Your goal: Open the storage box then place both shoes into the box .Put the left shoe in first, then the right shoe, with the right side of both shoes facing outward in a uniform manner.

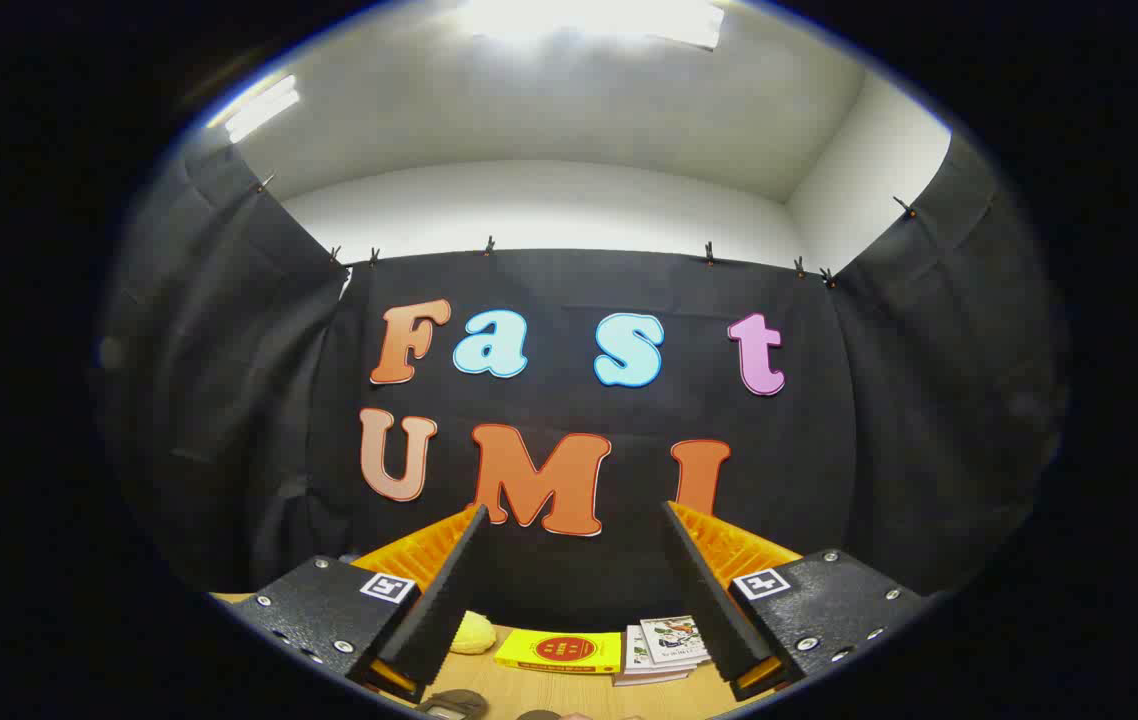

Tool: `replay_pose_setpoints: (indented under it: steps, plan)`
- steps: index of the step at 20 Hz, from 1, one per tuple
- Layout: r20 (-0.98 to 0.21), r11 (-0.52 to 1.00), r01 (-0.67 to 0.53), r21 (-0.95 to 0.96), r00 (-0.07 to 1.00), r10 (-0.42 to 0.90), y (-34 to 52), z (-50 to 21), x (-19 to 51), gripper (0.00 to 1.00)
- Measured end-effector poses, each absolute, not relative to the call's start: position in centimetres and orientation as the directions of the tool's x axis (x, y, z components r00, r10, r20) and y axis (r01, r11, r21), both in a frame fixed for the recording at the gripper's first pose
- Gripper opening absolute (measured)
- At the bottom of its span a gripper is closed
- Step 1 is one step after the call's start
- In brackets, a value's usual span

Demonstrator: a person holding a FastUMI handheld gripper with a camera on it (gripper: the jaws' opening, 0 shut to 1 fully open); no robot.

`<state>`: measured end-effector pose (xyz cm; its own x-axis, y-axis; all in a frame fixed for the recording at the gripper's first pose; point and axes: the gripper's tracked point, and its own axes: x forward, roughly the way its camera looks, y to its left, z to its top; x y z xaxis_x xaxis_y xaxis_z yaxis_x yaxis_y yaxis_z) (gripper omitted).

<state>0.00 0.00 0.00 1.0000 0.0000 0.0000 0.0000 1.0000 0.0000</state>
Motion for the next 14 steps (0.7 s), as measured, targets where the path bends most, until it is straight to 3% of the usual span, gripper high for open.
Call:
replay_pose_setpoints:
  steps: [14]
  plan:
    - [-0.042, 0.999, 0.011, 0.037, 0.999, -0.009, -1.3, -2.0, 0.4, 0.99]
